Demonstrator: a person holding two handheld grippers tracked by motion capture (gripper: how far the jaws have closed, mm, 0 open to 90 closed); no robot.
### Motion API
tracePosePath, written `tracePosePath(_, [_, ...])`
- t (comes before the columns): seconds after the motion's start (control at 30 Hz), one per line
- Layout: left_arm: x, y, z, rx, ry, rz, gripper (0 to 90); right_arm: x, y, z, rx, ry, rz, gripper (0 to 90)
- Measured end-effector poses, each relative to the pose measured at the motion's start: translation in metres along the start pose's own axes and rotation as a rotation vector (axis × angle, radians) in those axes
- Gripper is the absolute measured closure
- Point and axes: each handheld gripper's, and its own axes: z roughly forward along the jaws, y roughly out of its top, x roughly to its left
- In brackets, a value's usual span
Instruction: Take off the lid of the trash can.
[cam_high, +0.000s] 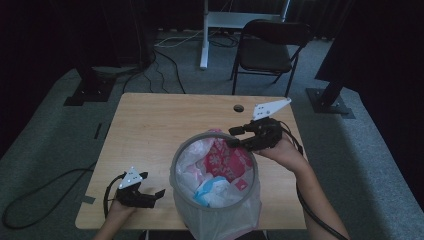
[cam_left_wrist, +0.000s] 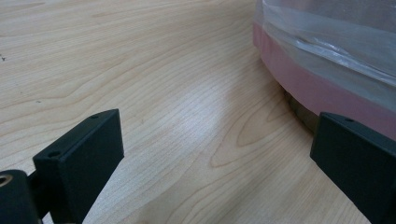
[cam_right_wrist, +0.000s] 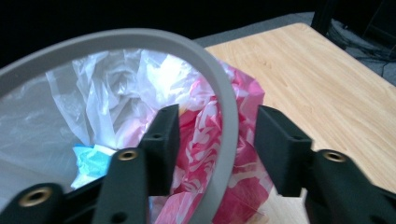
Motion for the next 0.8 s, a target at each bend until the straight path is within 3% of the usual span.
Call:
tracePosePath(0.3, [-0.002, 0.0, 0.0, 0.003, 0.006, 0.009, 2.7, 0.0, -0.003, 0.007, 0.037, -0.023, -0.008, 71.2])
tracePosePath(0.4, [-0.002, 0.0, 0.001, 0.003, 0.005, 0.009, 2.7, 0.001, -0.003, 0.007, 0.039, -0.025, -0.009, 74.0])
tracePosePath(0.53, [-0.001, 0.0, 0.0, 0.002, 0.005, 0.003, 2.7, 0.006, 0.0, 0.008, 0.068, -0.072, -0.037, 75.4])
tracePosePath(0.8, [-0.001, 0.0, 0.0, 0.001, 0.007, 0.001, 2.7, 0.008, 0.007, 0.012, 0.098, -0.121, -0.022, 79.7])
